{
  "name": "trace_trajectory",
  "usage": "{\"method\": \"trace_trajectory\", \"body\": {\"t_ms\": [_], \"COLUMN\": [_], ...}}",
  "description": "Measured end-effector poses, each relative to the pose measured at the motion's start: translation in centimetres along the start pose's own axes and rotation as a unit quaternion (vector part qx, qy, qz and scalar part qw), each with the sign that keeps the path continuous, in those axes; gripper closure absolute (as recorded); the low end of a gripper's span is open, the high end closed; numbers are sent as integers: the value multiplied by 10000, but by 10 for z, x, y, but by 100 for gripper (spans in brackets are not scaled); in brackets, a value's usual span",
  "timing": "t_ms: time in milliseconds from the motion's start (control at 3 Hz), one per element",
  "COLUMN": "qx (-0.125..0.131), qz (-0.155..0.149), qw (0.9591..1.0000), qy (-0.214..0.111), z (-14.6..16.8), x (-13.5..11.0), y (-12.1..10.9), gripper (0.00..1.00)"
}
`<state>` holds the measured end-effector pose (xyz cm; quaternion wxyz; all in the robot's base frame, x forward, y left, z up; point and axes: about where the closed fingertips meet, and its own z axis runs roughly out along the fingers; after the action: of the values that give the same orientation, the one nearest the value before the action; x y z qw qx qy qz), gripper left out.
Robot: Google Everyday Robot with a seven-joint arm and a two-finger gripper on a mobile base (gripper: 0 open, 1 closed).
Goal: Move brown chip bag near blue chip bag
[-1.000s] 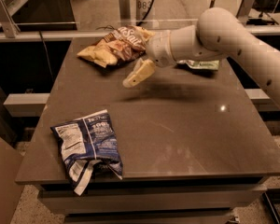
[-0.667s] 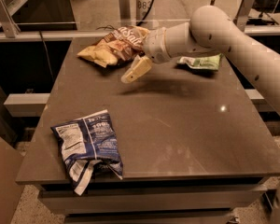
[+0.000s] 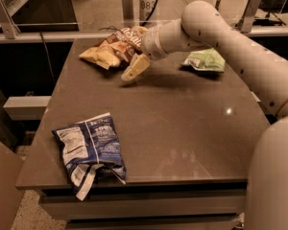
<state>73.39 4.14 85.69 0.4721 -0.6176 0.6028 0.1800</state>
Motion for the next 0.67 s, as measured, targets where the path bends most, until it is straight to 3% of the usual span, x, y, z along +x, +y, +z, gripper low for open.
{"method": "trace_trajectory", "body": {"t_ms": [333,667], "qx": [-58,-109], "qz": [-31,-11], "qw": [9999,9994], "qy": [-119,-335], "z": [18,37], "x": [7,12], "y": [-11,-19], "gripper": [0,18]}}
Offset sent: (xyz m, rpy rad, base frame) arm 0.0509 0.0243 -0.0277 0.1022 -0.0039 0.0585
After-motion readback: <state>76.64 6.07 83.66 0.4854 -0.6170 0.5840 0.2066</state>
